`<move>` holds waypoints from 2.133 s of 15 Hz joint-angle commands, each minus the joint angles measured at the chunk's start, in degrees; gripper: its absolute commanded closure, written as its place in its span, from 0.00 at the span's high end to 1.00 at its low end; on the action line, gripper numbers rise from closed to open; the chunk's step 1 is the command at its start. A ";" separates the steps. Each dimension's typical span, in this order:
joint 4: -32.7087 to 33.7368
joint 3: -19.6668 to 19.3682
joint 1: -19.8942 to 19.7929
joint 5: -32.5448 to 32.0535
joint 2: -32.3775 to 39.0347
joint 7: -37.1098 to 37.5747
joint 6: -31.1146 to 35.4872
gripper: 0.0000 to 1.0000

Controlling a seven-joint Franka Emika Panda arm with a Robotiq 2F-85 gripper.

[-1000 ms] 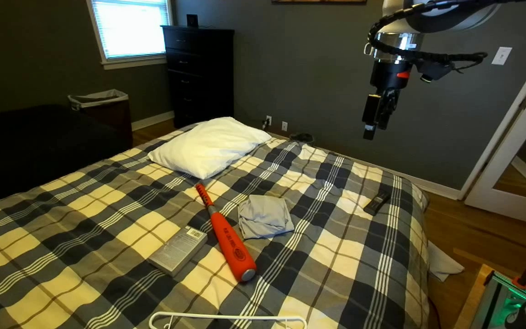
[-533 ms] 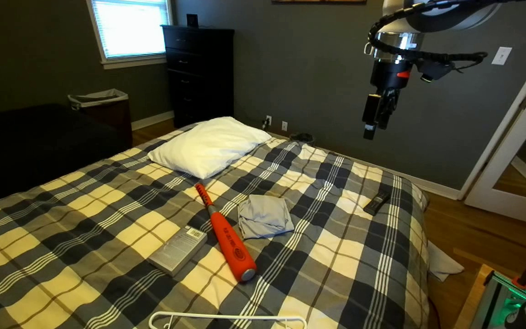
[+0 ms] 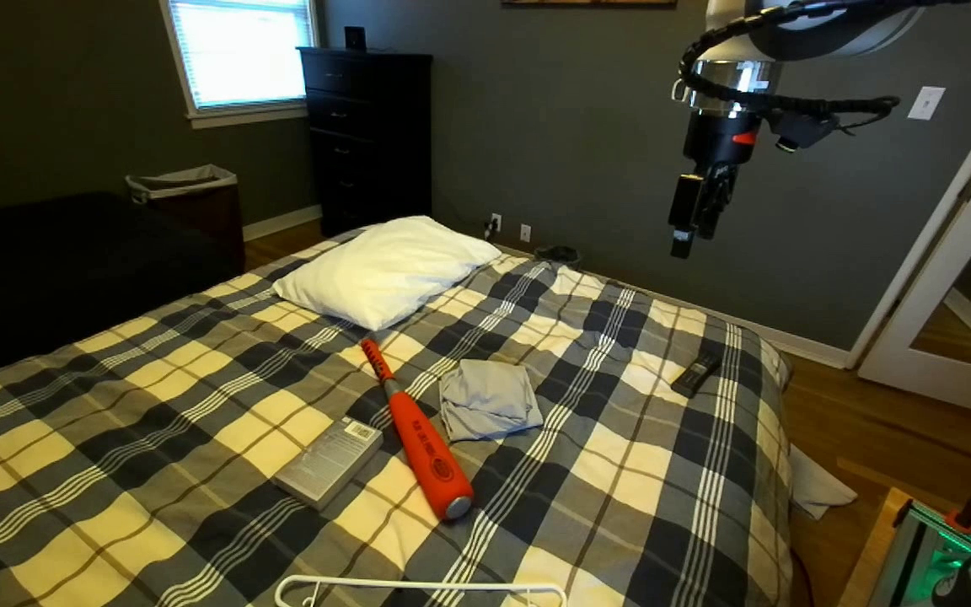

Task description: Unfold the gray bed sheet on the bed

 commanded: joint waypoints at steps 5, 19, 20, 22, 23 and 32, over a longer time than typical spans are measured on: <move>0.14 -0.26 0.32 -0.10 0.03 0.11 -0.16 1.00; 0.98 3.27 2.60 -1.80 8.49 1.71 1.61 1.00; 1.34 4.19 2.62 -3.85 10.99 2.91 2.77 1.00; 2.56 6.38 2.02 -10.17 16.48 10.02 4.84 1.00; 3.68 6.65 2.19 -11.87 19.35 11.73 4.95 1.00; 7.80 5.30 3.16 -11.12 31.13 14.56 5.49 1.00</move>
